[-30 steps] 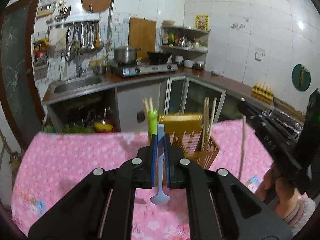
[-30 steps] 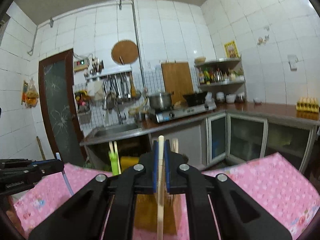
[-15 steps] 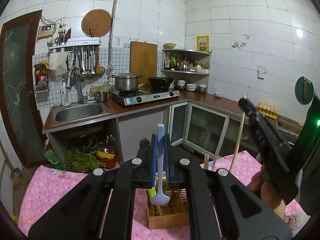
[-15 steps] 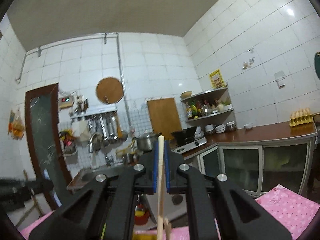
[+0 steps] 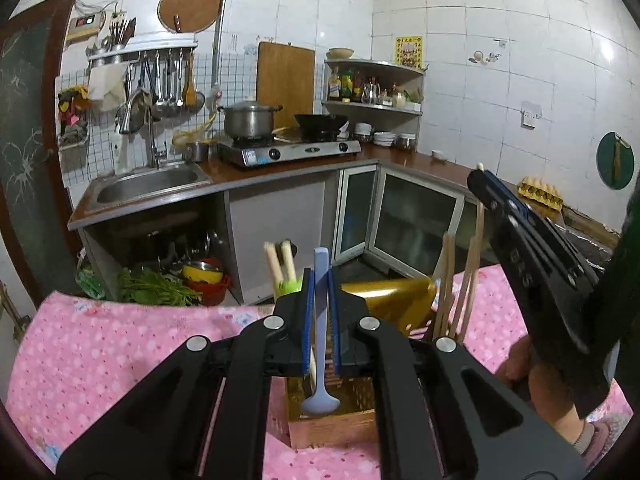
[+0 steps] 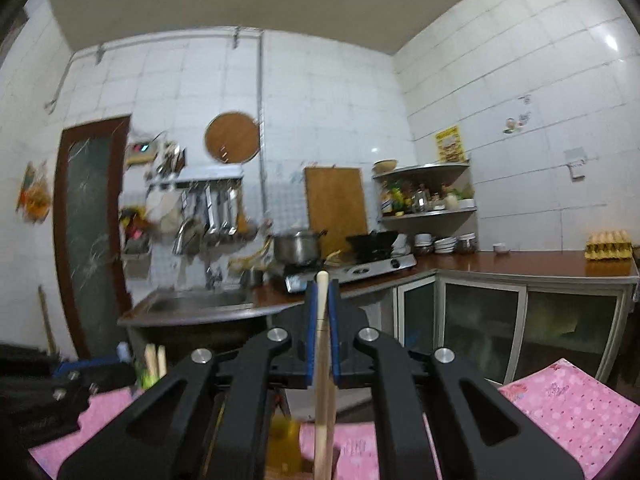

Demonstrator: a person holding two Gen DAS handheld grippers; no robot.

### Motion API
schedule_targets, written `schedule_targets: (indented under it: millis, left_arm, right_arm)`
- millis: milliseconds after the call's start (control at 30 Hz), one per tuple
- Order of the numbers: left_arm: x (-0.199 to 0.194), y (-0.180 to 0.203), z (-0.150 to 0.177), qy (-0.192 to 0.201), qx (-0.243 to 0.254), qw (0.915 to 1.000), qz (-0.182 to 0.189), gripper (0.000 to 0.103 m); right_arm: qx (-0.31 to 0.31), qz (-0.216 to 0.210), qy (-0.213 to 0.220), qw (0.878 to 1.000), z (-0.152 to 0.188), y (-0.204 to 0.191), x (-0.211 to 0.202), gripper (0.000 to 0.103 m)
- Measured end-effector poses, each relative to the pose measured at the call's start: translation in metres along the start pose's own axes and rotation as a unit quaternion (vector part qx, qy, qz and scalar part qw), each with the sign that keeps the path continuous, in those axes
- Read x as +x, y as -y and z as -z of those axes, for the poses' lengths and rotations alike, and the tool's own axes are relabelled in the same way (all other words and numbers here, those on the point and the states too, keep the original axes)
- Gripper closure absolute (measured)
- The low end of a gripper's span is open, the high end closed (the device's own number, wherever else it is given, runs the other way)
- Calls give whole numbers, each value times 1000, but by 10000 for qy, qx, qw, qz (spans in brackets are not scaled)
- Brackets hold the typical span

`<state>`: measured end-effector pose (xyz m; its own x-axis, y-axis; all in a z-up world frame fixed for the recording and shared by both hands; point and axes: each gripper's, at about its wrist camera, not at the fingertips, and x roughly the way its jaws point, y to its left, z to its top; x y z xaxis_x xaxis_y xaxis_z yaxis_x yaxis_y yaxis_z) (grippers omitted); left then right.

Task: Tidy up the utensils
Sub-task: 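Lower both items into the holder and open both tools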

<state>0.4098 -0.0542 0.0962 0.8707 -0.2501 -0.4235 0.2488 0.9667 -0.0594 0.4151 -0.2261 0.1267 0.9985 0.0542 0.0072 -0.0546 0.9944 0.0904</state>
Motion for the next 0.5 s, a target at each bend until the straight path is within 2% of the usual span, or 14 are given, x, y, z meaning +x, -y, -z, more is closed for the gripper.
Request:
schedule_targets:
  millis: [167,500]
  left_arm:
    - [8,-6,25,-101,-14,9999,-58,97]
    - [11,-9,50,-229,-105,9996,-95,96]
  right_arm:
    - [-162,-263,-437,9986,24,1,-13,97]
    - [-122,-345,-1109,9932,49,8,-20,95]
